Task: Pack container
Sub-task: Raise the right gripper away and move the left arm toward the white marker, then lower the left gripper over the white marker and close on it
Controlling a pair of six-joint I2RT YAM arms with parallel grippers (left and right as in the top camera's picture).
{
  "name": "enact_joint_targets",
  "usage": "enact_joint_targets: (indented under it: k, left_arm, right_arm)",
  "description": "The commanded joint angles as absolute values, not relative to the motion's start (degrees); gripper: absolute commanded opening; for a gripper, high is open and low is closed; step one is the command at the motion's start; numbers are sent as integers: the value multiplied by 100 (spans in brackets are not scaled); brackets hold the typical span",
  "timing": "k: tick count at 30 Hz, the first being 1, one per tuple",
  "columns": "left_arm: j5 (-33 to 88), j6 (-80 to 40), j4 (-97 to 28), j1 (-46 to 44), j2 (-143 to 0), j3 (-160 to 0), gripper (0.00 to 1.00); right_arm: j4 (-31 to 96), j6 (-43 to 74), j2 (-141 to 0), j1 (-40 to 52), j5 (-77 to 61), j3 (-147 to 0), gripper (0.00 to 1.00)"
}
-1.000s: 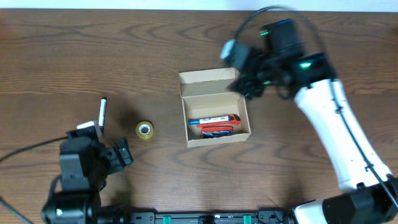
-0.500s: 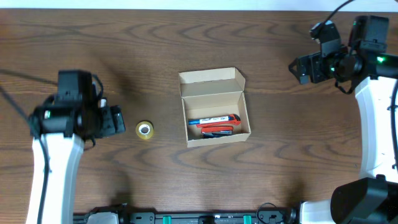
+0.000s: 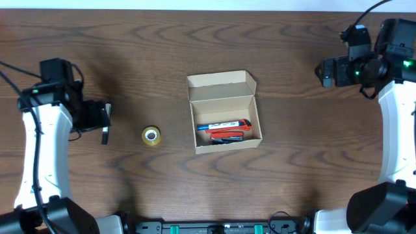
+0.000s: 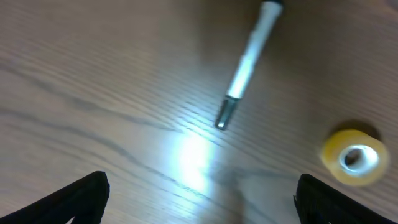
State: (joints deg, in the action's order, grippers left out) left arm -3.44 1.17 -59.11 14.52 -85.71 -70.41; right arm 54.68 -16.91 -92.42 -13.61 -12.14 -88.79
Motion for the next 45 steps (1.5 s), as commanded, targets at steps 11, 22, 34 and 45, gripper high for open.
enact_joint_targets:
  k: [11,22,34,45]
  left_arm:
    - [209,1076,-5358,1507,-9148,-7135,95]
    - [414,1507,-5074,1507,-9673,-7135,95]
    - [565,1525,-4884,1496,-10774,-7135,96]
    - [607,1660,-4390,1496,-10962,-7135,98]
  right_arm:
    - [5481,-1243,-9773,-1594,-845,-8687,99]
    - [5435,-1074,-9979,-1649,-727,-8685,99]
    - [5441,-1074,-9979,-1647,-731,-8685,99]
    - [5441,-1074,-9979,-1647,-731,-8685,99]
